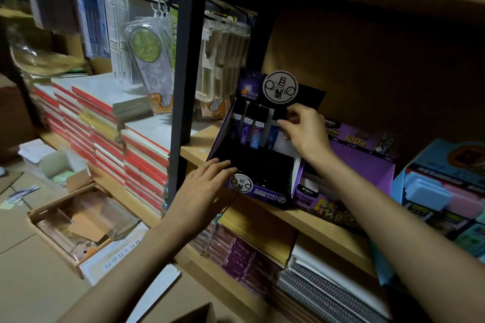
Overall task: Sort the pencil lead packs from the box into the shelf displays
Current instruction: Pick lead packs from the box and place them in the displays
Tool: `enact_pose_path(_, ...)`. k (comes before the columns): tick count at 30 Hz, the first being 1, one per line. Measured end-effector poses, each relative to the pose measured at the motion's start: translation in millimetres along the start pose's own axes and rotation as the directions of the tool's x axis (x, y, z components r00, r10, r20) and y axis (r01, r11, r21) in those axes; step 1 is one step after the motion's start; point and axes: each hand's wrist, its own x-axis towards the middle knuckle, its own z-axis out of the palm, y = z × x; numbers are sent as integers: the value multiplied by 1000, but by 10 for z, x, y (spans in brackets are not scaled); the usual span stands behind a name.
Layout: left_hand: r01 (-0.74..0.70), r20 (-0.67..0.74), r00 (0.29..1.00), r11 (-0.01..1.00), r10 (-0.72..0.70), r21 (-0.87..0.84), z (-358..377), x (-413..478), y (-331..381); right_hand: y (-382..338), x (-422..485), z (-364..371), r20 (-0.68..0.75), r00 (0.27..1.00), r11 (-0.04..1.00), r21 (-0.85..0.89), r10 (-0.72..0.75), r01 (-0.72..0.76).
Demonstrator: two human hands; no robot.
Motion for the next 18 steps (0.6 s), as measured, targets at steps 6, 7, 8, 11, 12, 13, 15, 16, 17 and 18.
enact_pose_path(6,16,4,1000,999,-16,-34,-8,7,4,-13,10,44,53,996,996,36,74,-76)
enact_pose_path(7,15,5,1000,999,-15,-39,-12,7,3,-19,26,57,44,994,995,18,95,-96)
enact_pose_path(8,15,6,1000,999,-15,-44,-16,6,2,-26,47,72,39,993,993,-7,116,-115)
enact_pose_path(11,12,13,1000,999,-11,-51,-35,2,-2,-48,98,133,56,985,984,-85,163,-158)
enact_pose_path(12,14,24,1000,999,-13,-49,-36,-1,-2,-51,110,154,62,982,979,-106,179,-172)
enact_pose_path(13,16,34,999,999,-14,-49,-35,-4,1,-53,124,170,63,978,974,-127,197,-187)
enact_pose_path(15,20,38,999,997,-18,-79,-56,-16,22,-56,153,181,74,968,960,-164,242,-228)
enact_pose_path(16,27,24,999,994,-24,-110,-87,-32,43,-64,156,177,96,959,953,-173,268,-249)
enact_pose_path(17,29,-11,999,990,-31,-141,-128,-54,66,-78,146,167,126,950,948,-185,285,-260)
enact_pose_path(18,25,-67,997,986,-36,-163,-179,-88,89,-101,121,149,152,946,945,-207,285,-251)
